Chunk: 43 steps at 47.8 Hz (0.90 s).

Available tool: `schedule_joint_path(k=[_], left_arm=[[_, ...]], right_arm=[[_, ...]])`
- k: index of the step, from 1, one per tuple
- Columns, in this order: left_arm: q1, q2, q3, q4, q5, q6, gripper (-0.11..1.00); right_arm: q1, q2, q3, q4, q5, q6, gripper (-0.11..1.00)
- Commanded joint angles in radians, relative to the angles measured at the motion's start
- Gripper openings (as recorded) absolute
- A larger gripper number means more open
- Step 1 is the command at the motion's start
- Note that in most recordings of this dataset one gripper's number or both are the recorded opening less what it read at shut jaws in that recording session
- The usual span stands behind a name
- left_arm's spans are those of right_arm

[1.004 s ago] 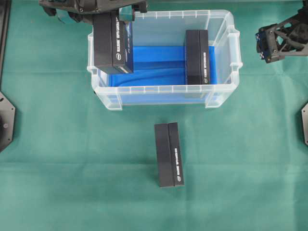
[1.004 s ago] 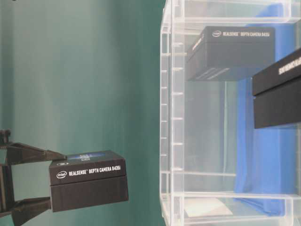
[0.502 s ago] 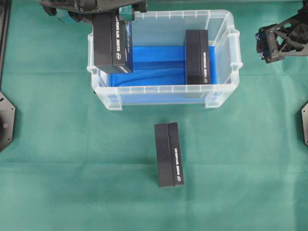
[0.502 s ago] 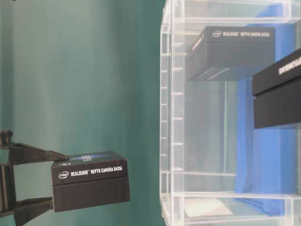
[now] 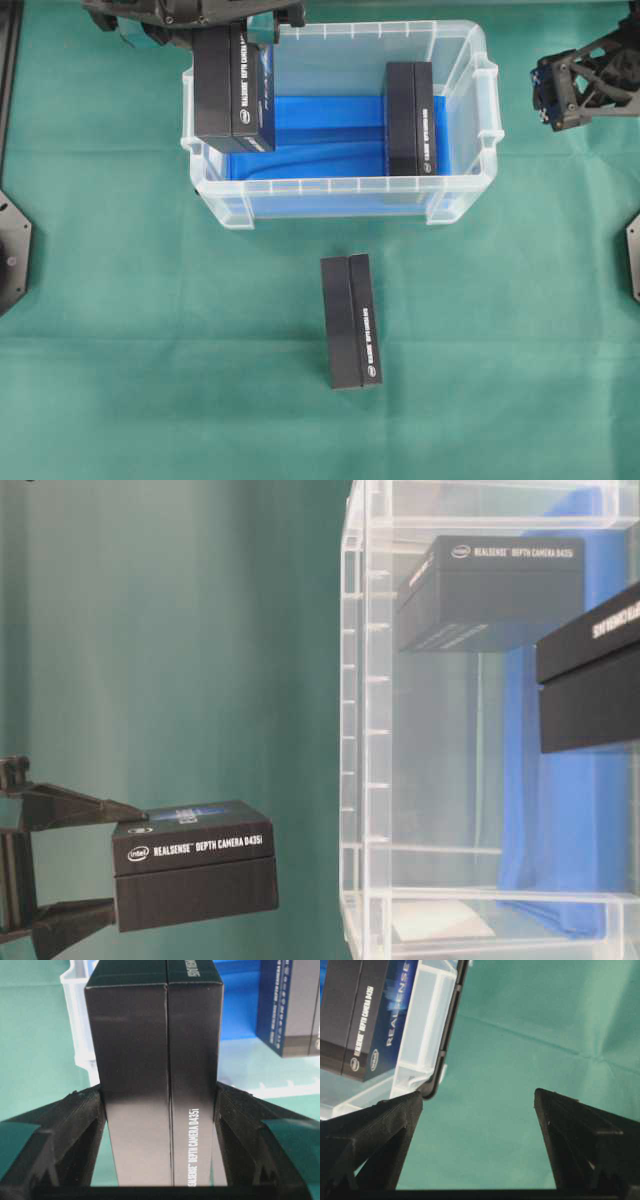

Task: Take out the box from the case.
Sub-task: 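Lift the left black box up out of the case, then carry the box forward and lower it onto the table left of the first box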

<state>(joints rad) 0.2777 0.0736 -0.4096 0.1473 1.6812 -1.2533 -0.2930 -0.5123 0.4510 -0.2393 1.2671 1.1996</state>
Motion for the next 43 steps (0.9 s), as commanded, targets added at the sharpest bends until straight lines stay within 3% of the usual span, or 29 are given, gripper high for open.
schedule_joint_path(k=[1,26,43], left_arm=[[0.005,-0.017,-0.014,0.003,-0.005,0.002,0.6],[-0.002,-0.017,-0.014,0.003,-0.005,0.0,0.6],[-0.098,-0.02,-0.002,0.003,0.002,-0.061,0.6]], right_arm=[[0.002,-0.009,-0.009,-0.003,-0.005,0.002,0.91],[0.0,-0.009,-0.009,-0.003,-0.005,0.002,0.91],[0.002,-0.009,-0.009,-0.003,-0.003,-0.003,0.91]])
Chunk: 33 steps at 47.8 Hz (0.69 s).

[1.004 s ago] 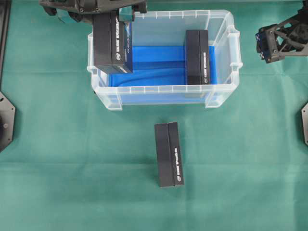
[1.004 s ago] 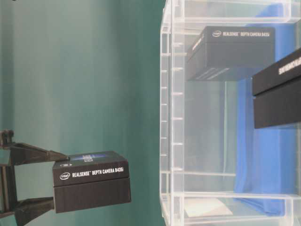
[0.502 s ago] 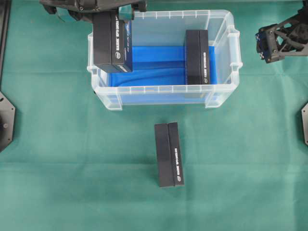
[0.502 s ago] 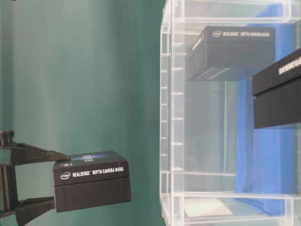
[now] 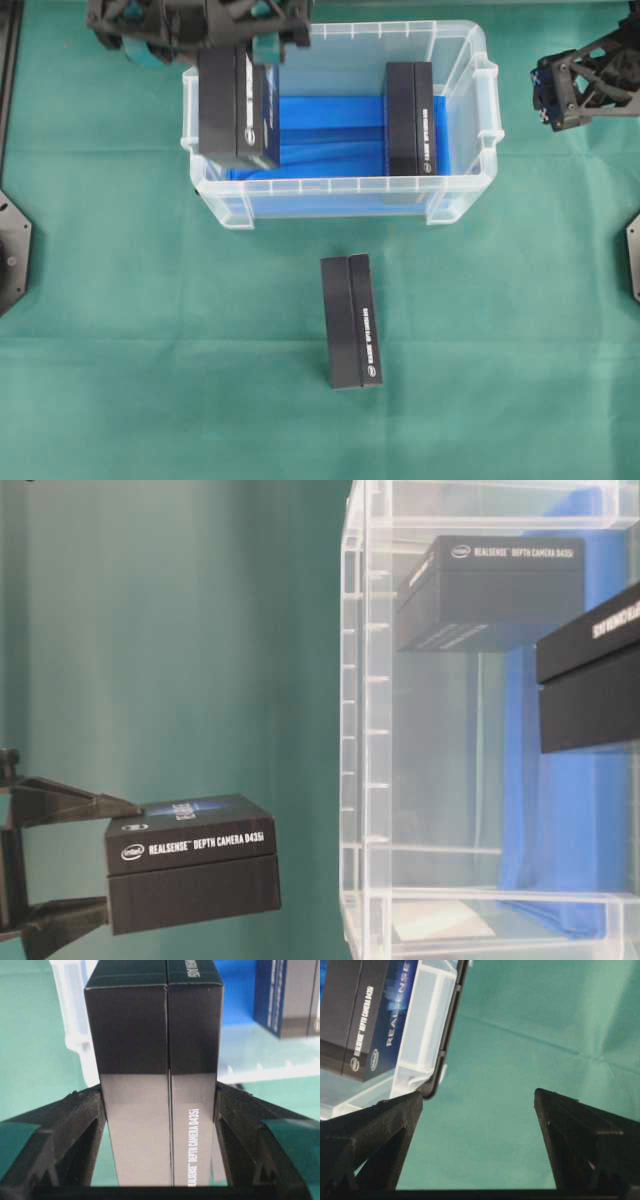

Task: Take out the box from the case.
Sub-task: 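Carry the box forward and lower it onto the table left of the first box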

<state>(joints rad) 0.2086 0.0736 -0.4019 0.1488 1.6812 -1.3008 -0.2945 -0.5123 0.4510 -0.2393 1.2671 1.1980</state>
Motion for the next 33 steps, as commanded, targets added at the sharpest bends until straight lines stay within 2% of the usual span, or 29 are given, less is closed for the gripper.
schedule_joint_path(k=[1,33], left_arm=[[-0.038,-0.02,-0.006,0.002,0.002,-0.02,0.6],[-0.327,-0.061,0.1,0.002,0.003,-0.333,0.6]], right_arm=[[0.003,-0.009,-0.009,-0.003,-0.005,-0.003,0.91],[0.003,-0.009,-0.009,-0.003,-0.005,-0.025,0.91]])
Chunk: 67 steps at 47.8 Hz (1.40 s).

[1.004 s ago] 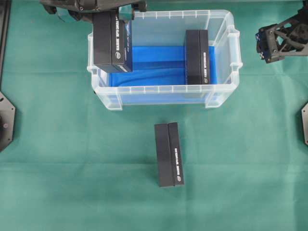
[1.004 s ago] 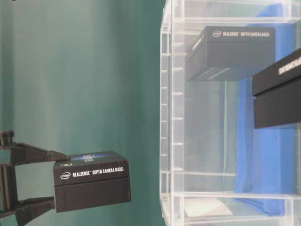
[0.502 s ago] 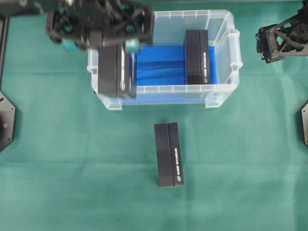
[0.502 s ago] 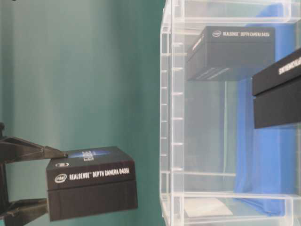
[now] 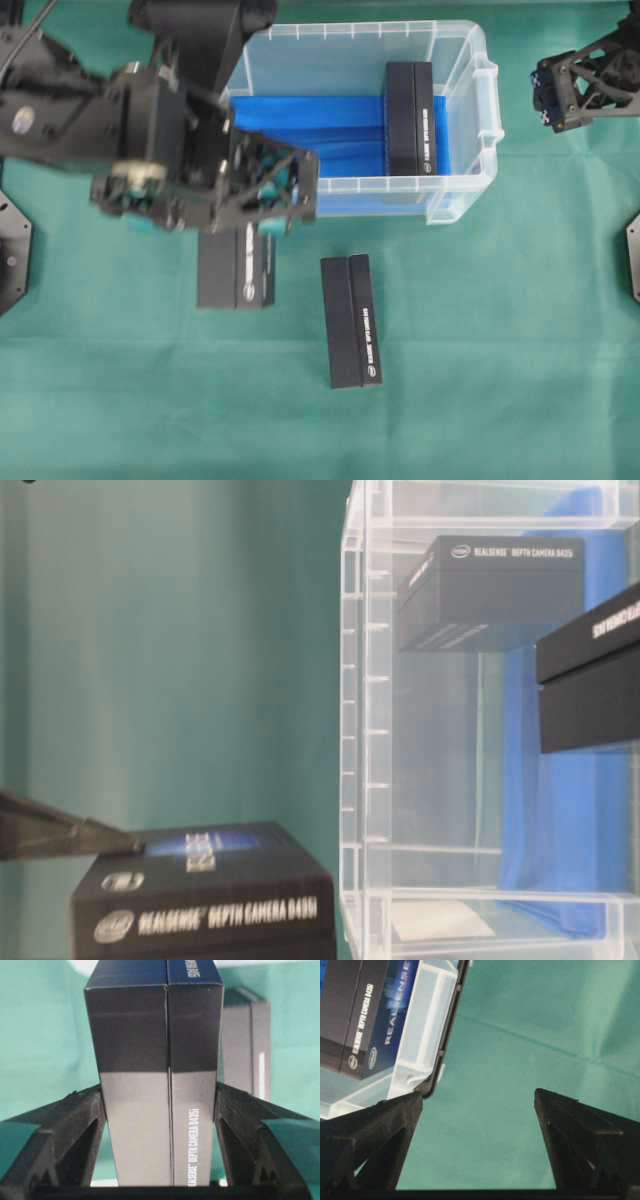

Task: Take out the box from the case.
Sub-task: 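Carry the box forward and lower it onto the table left of the first box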

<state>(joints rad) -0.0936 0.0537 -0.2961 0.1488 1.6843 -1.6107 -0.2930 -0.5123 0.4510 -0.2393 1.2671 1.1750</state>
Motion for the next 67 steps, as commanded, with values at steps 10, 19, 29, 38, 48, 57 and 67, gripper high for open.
schedule_joint_path(k=[10,19,29,38,48,57,67], left_arm=[[-0.1,-0.041,0.0,0.002,-0.002,-0.083,0.6],[-0.156,-0.038,0.0,0.002,-0.008,-0.133,0.6],[-0.176,-0.037,0.002,0.002,-0.008,-0.16,0.6],[-0.176,-0.038,0.005,0.002,-0.009,-0.158,0.6],[-0.176,-0.044,0.021,0.002,-0.023,-0.16,0.6],[-0.176,-0.046,0.058,0.002,-0.066,-0.16,0.6],[-0.186,-0.051,0.147,-0.002,-0.129,-0.164,0.6]], right_arm=[[0.002,-0.009,-0.009,-0.003,-0.005,0.0,0.91],[0.0,-0.009,-0.009,-0.003,-0.005,0.002,0.91],[0.002,-0.009,-0.009,-0.003,-0.003,0.002,0.91],[0.002,-0.009,-0.009,-0.003,-0.003,0.003,0.91],[0.0,-0.009,-0.009,-0.003,-0.005,0.005,0.91],[0.002,-0.009,-0.008,-0.003,-0.003,0.005,0.91],[0.002,-0.009,-0.009,-0.002,-0.002,0.003,0.91]])
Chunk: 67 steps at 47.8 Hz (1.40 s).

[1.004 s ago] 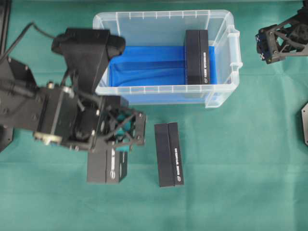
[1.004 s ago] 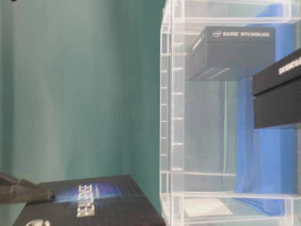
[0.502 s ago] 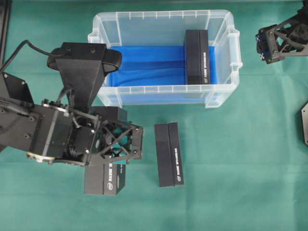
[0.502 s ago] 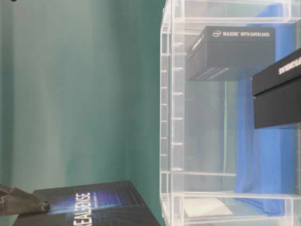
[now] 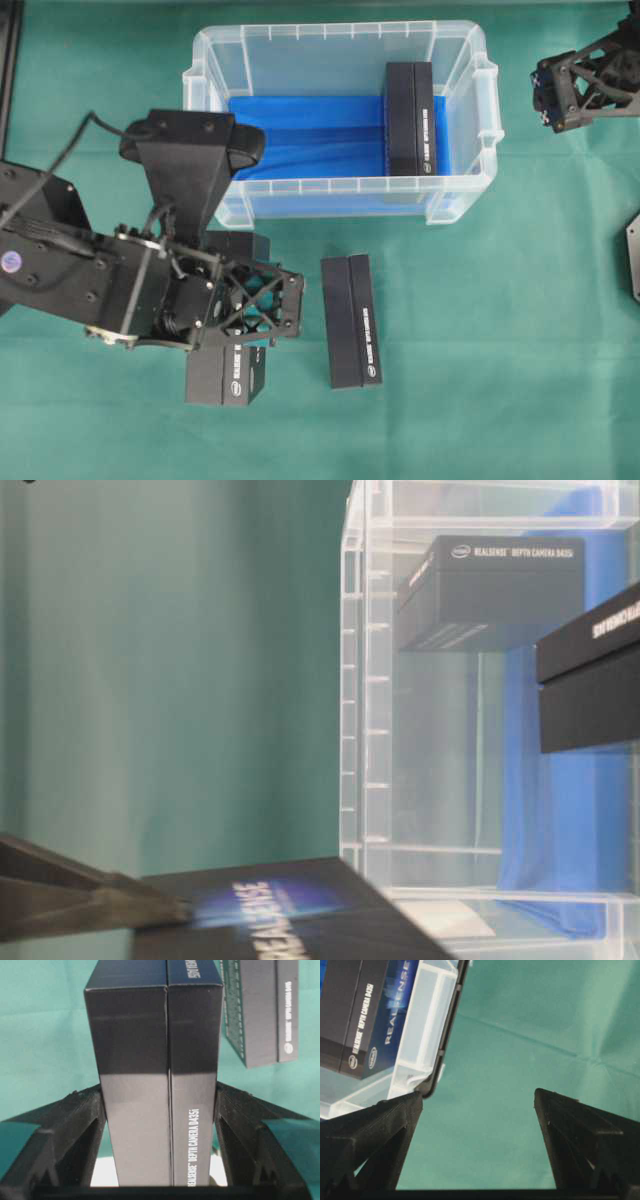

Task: Take out the box from the case.
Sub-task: 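Carry the box forward and lower it onto the table left of the first box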

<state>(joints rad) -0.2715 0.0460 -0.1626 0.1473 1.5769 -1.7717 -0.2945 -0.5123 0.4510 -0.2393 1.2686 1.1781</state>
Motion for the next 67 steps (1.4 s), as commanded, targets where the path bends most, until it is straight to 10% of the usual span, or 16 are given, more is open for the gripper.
schedule_joint_path(k=[1,35,67], left_arm=[[-0.009,-0.046,0.026,0.0,-0.031,-0.005,0.6],[-0.026,-0.032,0.407,0.0,-0.42,-0.081,0.6],[-0.012,0.006,0.453,0.0,-0.534,-0.074,0.6]], right_arm=[[0.003,-0.009,-0.008,-0.002,-0.003,0.0,0.91],[0.006,-0.009,-0.008,0.0,0.0,-0.002,0.91],[0.015,-0.009,-0.009,0.003,0.0,0.006,0.91]])
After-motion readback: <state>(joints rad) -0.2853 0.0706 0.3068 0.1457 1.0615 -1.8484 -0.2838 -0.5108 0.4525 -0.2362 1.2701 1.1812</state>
